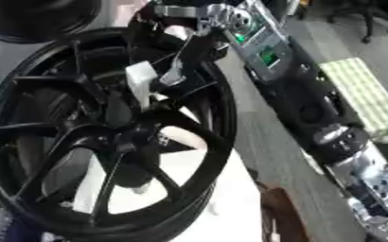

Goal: Pull the pin out of the wheel hub.

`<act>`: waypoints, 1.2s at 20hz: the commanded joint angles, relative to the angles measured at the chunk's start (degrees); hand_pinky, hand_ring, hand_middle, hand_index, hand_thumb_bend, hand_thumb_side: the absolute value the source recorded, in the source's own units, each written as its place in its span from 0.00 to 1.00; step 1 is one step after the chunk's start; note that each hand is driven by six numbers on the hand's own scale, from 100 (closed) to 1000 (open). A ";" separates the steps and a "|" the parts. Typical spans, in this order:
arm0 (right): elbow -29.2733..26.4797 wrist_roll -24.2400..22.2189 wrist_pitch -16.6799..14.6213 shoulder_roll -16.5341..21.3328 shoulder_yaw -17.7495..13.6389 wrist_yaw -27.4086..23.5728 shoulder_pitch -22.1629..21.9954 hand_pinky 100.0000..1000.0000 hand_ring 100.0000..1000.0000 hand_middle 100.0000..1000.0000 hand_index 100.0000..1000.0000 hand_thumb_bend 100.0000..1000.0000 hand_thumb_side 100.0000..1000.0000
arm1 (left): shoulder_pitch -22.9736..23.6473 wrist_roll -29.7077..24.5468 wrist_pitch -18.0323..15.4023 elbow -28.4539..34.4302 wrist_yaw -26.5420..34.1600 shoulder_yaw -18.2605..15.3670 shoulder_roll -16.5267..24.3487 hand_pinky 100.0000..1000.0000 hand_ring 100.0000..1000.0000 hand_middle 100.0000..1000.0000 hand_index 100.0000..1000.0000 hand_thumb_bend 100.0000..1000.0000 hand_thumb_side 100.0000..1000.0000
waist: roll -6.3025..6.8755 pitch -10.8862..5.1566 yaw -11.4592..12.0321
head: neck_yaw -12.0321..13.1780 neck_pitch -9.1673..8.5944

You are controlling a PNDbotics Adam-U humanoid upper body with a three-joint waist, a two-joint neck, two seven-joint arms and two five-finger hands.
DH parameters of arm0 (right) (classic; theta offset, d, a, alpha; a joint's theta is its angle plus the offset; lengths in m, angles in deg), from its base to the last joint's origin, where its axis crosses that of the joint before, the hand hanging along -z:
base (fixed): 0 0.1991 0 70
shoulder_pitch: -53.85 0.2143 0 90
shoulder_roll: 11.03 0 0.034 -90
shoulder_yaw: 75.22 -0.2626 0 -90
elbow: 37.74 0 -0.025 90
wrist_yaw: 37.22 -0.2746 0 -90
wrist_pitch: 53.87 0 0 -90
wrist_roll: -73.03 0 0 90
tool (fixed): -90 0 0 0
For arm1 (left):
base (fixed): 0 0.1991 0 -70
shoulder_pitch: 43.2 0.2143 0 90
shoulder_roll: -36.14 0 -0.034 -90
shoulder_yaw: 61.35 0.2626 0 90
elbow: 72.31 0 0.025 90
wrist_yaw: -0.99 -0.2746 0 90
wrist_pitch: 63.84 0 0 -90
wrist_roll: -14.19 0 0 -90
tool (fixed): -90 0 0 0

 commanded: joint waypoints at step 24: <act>1.95 0.29 2.34 -0.34 -0.22 0.60 -0.14 0.62 0.64 0.55 0.72 0.53 0.11 | -1.88 0.90 0.47 0.91 0.54 -1.08 -0.04 0.58 0.49 0.38 0.64 0.01 0.85 | 0.45 0.31 1.29 | -1.14 -0.84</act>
